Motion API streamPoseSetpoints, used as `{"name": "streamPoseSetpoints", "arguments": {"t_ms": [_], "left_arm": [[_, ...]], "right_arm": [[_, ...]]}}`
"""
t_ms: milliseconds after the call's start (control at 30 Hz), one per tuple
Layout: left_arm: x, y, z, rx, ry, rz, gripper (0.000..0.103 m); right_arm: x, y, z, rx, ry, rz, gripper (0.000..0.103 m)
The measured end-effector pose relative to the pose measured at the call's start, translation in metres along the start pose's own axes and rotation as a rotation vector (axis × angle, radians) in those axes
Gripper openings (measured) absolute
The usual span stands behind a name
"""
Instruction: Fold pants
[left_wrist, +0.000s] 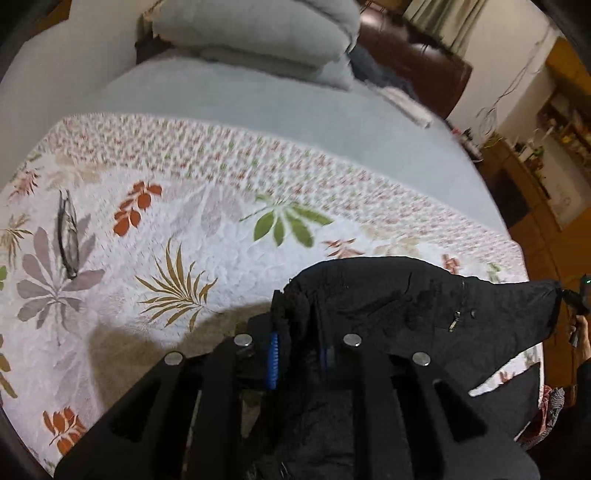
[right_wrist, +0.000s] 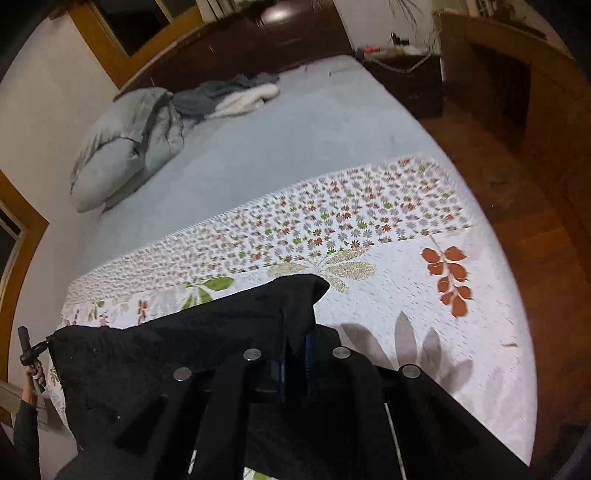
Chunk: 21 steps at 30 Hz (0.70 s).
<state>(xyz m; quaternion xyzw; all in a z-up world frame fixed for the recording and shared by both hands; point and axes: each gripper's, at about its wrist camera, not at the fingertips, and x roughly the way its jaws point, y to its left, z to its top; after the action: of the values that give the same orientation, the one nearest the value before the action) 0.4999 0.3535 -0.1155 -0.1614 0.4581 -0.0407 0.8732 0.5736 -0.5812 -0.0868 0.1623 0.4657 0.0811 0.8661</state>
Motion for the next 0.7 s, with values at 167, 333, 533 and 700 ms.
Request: {"name": "streamPoseSetpoints", "arguments": {"t_ms": [167, 333, 533, 700], "left_arm": [[-0.048, -0.010, -0.021, 0.007, -0.074, -0.050, 0.014], [-0.091, -0.010, -0.060, 0.001, -0.128, -0.094, 0.014], [-0.119, 0.008, -0.113, -0.057, -0.164, -0.138, 0.014], [-0.127, 0.030, -0.158, -0.119, -0.162, -0.164, 0.014]], "right_arm": [[-0.053, 0.004, -0.035, -0.007, -0.066, 0.004, 0.007], [-0.103, -0.001, -0.092, -0.012, -0.160, 0.034, 0.007], [-0.147, -0.009, -0.166, 0.006, -0.231, 0.045, 0.007], [-0.171, -0.004, -0.215, -0.012, -0.292, 0.030, 0.007]]}}
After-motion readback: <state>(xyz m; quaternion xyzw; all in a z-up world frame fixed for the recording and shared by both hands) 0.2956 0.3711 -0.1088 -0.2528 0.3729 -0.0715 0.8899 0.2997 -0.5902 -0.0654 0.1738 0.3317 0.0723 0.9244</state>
